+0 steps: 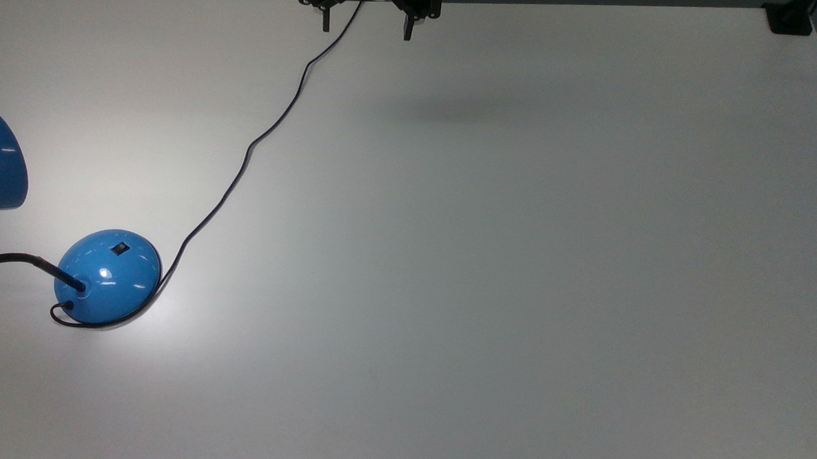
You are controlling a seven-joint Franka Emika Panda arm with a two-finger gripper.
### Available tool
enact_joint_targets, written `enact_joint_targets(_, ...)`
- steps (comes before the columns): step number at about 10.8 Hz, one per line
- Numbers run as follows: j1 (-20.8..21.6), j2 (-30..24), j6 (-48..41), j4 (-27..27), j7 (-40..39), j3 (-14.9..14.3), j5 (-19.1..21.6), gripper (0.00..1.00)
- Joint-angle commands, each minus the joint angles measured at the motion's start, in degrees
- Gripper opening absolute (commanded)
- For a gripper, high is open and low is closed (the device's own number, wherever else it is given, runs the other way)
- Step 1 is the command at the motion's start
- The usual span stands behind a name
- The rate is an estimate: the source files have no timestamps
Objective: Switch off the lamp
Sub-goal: 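Move the gripper from its start pose toward the blue lamp base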
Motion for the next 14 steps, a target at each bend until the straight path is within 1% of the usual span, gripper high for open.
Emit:
enact_joint_targets(1,0.43,-0.51,-1.8,0.26,-0.8,-0.55,-0.6,1.0)
enact_joint_targets(5,0.25,-0.6,-1.8,0.26,-1.24,-0.64,-0.08,1.0)
enact_joint_targets(6,0.25,-0.6,-1.8,0.34,-1.41,-0.64,-0.08,0.94)
enact_joint_targets(7,0.25,-0.6,-1.72,0.26,-1.94,-0.64,-0.08,0.64)
enact_joint_targets(8,0.34,-0.6,-1.8,0.34,-2.9,-0.64,-0.08,0.31)
enact_joint_targets(9,0.34,-0.6,-1.8,0.26,-3.0,-0.64,-0.08,0.03)
enact_joint_targets(10,0.34,-0.51,-1.8,0.26,-3.0,-0.64,0.01,0.0)
enact_joint_targets(14,0.34,-0.16,-1.28,0.26,-3.0,-0.64,0.19,0.0)
